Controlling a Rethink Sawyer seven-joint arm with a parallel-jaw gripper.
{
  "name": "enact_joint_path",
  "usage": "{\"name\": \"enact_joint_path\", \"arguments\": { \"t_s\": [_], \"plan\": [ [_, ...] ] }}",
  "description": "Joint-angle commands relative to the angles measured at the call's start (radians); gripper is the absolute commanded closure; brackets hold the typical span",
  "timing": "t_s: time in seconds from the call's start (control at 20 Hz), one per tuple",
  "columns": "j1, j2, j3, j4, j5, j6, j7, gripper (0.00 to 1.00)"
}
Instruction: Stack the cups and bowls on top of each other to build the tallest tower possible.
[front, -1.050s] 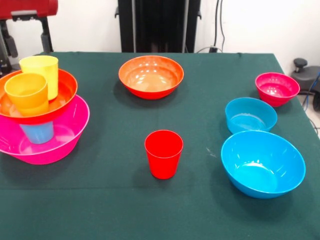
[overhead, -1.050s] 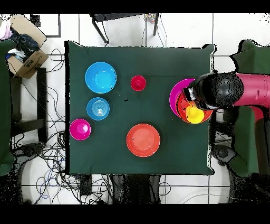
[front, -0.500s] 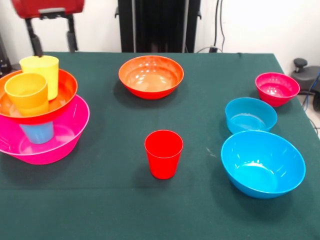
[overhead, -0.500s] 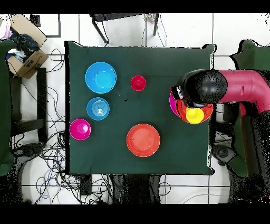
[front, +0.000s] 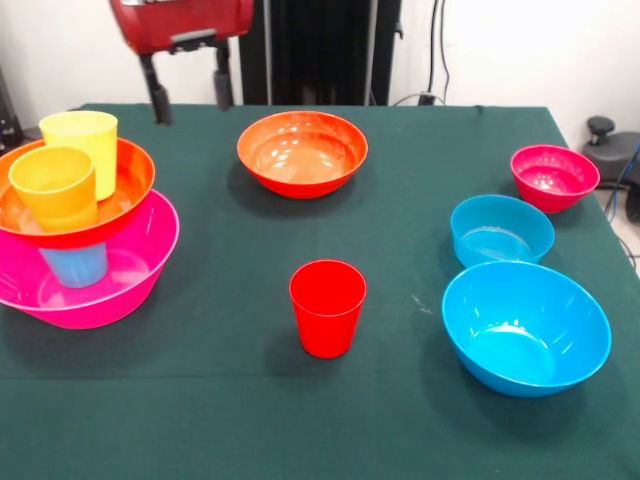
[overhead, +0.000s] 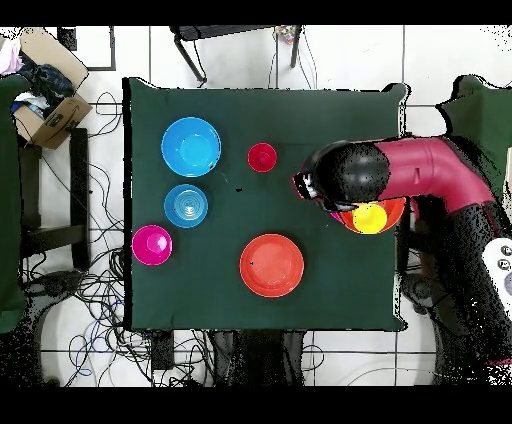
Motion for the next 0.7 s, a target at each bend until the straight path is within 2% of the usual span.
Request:
{"name": "enact_joint_path", "arguments": {
  "t_s": [0.05, 0.2, 0.7],
  "plan": [
    [0.057, 0.049, -0.028, 0.098, -0.006, -0.072, -0.009, 0.0],
    [0.06, 0.052, -0.027, 0.112, 0.0, -0.075, -0.011, 0.0],
    [0.094, 0.1, -0.071, 0.114, -0.048, -0.145, 0.022, 0.0]
  ]
}}
